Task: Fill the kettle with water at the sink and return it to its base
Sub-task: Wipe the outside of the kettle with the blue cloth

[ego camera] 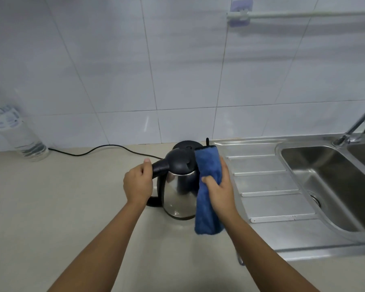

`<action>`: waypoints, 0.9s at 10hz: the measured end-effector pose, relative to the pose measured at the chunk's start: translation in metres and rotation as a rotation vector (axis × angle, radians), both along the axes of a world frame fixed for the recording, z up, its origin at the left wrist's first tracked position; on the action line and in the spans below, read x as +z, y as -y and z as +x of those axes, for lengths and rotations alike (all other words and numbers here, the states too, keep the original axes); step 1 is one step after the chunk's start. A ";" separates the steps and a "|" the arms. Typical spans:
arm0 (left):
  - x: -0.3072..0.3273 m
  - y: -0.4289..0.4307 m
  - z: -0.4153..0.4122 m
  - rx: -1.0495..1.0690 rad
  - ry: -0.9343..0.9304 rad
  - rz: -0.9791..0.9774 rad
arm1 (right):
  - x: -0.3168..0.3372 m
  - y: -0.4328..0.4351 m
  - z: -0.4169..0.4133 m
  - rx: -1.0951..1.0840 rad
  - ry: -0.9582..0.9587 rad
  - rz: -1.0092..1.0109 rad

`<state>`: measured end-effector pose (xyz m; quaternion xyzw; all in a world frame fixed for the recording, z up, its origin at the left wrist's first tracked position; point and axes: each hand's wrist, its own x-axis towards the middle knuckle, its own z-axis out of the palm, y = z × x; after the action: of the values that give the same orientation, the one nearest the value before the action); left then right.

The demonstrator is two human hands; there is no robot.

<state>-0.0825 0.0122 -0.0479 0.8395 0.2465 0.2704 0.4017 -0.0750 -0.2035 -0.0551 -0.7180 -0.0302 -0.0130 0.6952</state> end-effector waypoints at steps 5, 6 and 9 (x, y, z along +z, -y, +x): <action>0.005 -0.002 0.000 -0.012 0.022 -0.025 | -0.024 -0.020 -0.016 -0.159 -0.086 0.021; 0.008 0.001 -0.001 -0.012 0.017 -0.026 | -0.036 -0.030 -0.037 -0.060 0.138 -0.178; 0.012 0.000 -0.003 -0.046 -0.008 -0.025 | -0.049 -0.025 -0.054 0.020 0.776 -0.923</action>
<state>-0.0851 0.0127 -0.0361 0.8409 0.2322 0.2545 0.4173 -0.1287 -0.1784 -0.1045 -0.8882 -0.2908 -0.2530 0.2501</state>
